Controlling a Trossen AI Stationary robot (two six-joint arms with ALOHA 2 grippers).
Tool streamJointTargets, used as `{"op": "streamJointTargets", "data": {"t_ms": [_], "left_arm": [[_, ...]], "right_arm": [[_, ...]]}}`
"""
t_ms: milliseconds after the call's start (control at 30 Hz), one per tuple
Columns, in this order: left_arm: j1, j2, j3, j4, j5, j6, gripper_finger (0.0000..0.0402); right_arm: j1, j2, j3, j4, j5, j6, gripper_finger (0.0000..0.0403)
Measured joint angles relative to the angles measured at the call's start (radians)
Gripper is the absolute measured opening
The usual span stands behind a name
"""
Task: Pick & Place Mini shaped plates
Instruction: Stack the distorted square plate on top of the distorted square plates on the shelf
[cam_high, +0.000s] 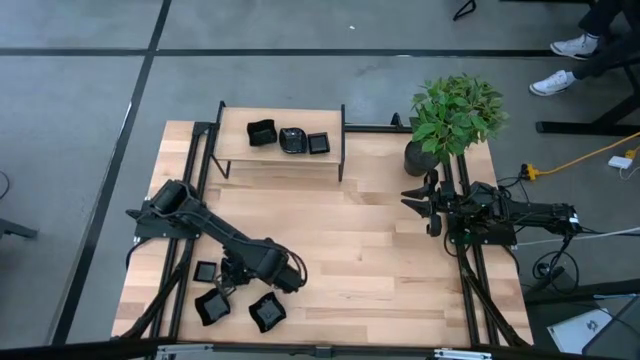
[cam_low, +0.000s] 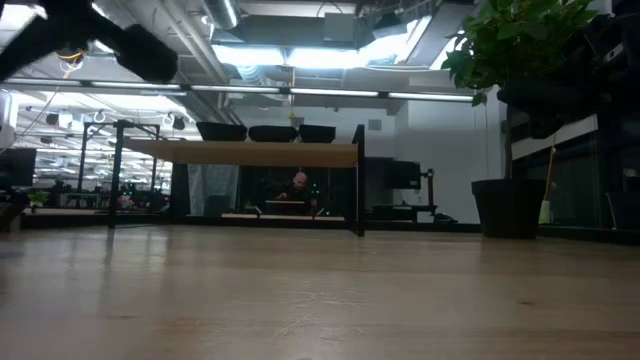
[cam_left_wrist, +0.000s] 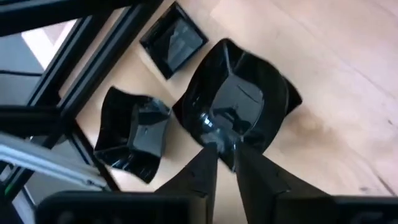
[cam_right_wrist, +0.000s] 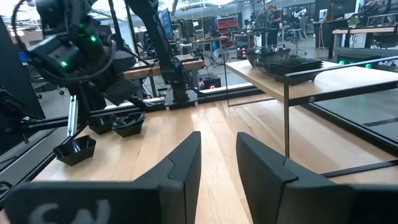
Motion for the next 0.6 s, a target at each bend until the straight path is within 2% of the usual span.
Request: {"op": "streamJointTargets", "data": {"t_ms": [233,500,600], "left_arm": [[0.050,-0.001,-0.084,0.015,-0.014,0.099,0.0101],[0.086,-0.001,-0.200,0.180,-0.014,0.167,0.0161],[0.088,-0.001,-0.210,0.192,-0.017,0.159,0.0181]], "right_arm": [[0.000,0.000,0.000,0.000,0.000,0.000,0.0103],[0.000,0.000,0.000,0.000,0.000,0.000,0.0103],[0.000,0.000,0.000,0.000,0.000,0.000,0.0103]]}}
